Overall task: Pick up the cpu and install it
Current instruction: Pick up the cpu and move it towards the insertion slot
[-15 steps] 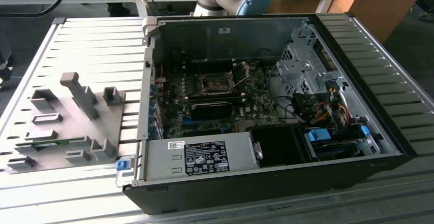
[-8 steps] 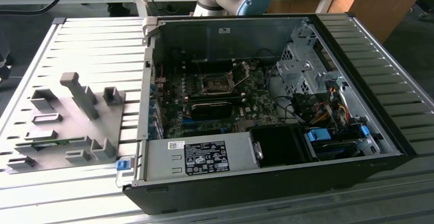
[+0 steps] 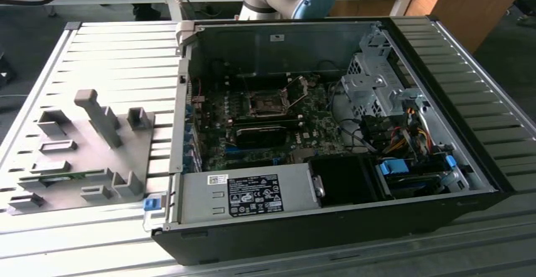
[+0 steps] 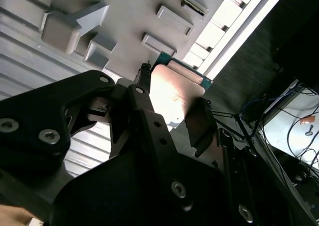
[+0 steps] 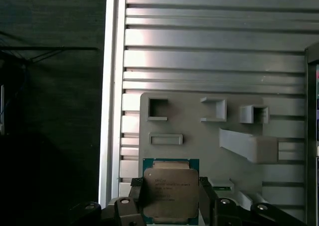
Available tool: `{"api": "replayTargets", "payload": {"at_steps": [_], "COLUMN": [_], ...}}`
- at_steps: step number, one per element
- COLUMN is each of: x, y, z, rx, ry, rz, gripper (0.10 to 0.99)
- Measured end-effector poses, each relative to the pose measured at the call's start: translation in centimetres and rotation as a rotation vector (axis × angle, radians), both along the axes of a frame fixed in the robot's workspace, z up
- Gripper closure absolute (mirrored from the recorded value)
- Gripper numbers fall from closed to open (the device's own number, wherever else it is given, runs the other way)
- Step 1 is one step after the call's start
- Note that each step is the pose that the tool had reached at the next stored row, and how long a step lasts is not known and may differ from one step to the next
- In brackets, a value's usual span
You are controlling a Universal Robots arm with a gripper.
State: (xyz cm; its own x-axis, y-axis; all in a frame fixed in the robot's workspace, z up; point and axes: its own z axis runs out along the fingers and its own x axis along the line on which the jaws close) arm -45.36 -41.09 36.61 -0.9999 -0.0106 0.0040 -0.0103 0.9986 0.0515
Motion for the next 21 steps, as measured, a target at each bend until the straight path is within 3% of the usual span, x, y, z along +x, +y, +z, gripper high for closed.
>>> {"api": "replayTargets", "payload": {"at_steps": [5, 13, 16, 21], "x": [0.00, 0.00, 0.17, 1.26], "y": [0.05, 0.07, 0.07, 0.07], "z": [1.21, 3.93, 4.05, 4.05], "rx": [0.000, 0.000, 0.003, 0.003], "ry": [0.0001, 0.0001, -0.0001, 0.0001], "rz": [0.000, 0.000, 0.000, 0.000], "gripper": [0.557, 0.557, 0.557, 0.557]}}
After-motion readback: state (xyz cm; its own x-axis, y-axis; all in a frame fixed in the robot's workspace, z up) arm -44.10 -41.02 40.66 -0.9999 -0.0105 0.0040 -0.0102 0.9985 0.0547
